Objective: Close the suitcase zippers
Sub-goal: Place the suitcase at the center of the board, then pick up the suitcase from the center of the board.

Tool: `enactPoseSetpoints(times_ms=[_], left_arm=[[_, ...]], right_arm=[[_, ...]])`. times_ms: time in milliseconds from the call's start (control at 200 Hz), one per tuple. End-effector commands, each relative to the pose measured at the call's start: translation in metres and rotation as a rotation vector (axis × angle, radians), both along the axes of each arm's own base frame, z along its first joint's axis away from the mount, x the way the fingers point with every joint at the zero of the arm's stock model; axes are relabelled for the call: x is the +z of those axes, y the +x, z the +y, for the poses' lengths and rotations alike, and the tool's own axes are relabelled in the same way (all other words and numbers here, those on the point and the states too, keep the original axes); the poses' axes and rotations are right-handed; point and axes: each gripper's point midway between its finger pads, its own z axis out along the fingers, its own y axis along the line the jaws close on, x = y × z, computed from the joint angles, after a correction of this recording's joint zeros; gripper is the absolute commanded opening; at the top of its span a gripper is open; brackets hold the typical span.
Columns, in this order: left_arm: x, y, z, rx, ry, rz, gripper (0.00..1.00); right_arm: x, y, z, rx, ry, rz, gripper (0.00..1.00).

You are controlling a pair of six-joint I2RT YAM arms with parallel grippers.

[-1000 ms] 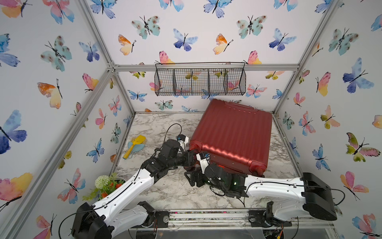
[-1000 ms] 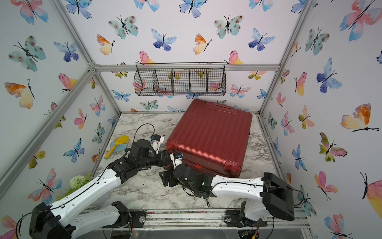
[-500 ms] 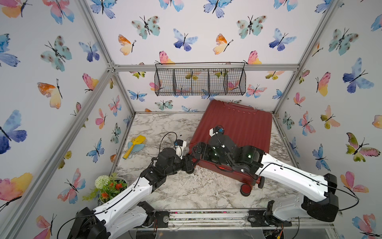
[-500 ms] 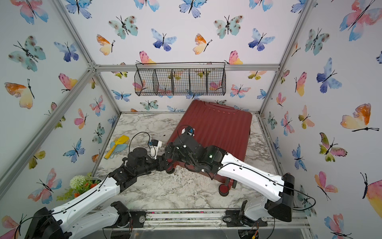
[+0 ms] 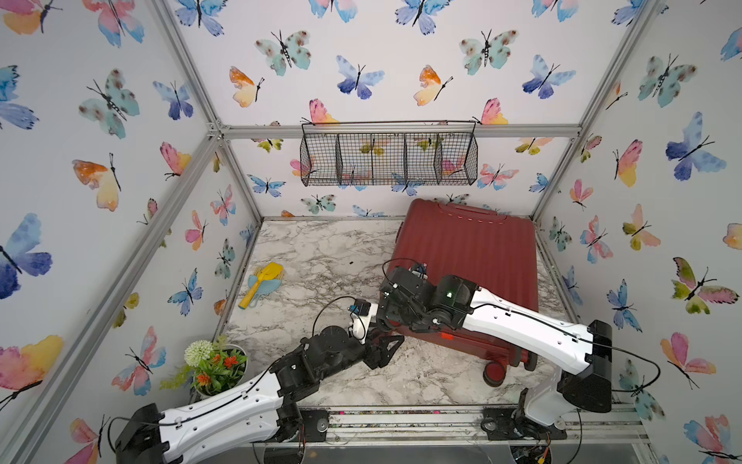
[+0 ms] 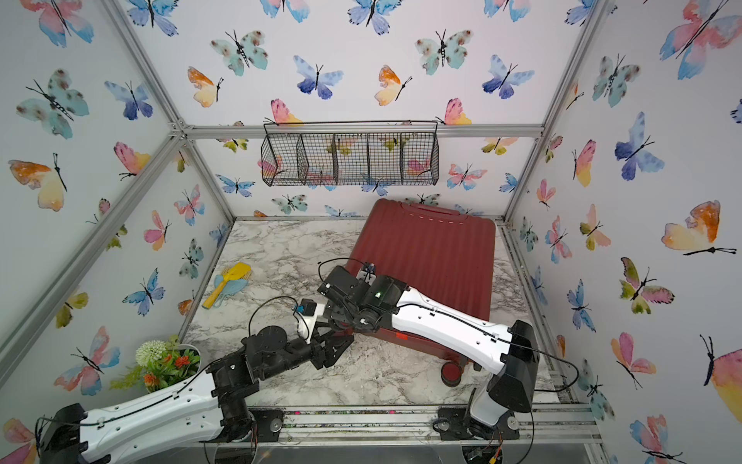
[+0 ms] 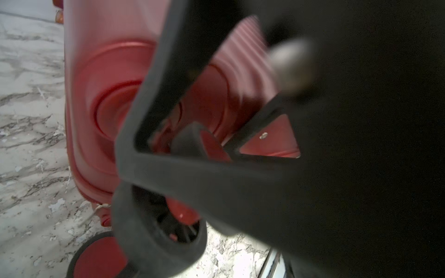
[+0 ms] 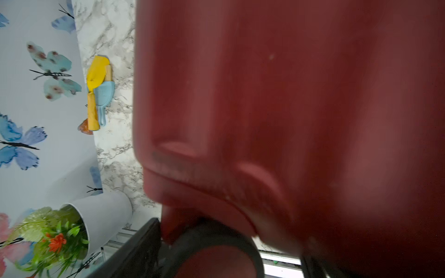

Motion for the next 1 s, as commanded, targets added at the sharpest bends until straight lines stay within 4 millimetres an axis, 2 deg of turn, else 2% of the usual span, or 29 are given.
enactPoseSetpoints(times_ms=[0,115,185,320,385,496,631,796,861,996], left_arm=[[0.038,-0.012,0.004,-0.046,-0.12,-0.158,0.73],[0.033,-0.013,0.012,-0.03,-0.116,-0.135,0.7],[0.031,-0.01,0.02,0.009,-0.108,-0.118,0.67],[0.008,0.02,0.055,0.263,-0.004,-0.043,0.57],[0.001,0.028,0.065,0.329,0.034,-0.013,0.54],[-0.009,0.034,0.067,0.334,0.074,0.035,0.54],[-0.027,0.044,0.072,0.336,0.081,0.082,0.55],[-0.037,0.05,0.076,0.328,0.021,0.139,0.56],[-0.041,0.048,0.072,0.293,0.008,0.147,0.59],[-0.051,0.038,0.05,0.146,0.035,0.115,0.67]], right_arm=[[-0.009,0.006,-0.006,-0.072,-0.09,0.004,0.88],[-0.013,0.007,0.006,-0.081,-0.116,-0.015,0.89],[-0.021,0.011,0.006,-0.108,-0.144,-0.017,0.89],[-0.016,0.02,0.007,-0.123,-0.164,-0.054,0.86],[-0.014,0.023,0.014,-0.095,-0.157,-0.066,0.78],[-0.014,0.024,0.024,-0.033,-0.159,-0.064,0.6],[-0.01,0.024,0.028,0.033,-0.141,-0.073,0.38],[0.014,0.021,0.037,0.146,-0.087,-0.119,0.09],[0.026,0.019,0.041,0.213,-0.062,-0.149,0.03],[0.04,0.001,0.035,0.345,-0.031,-0.151,0.03]])
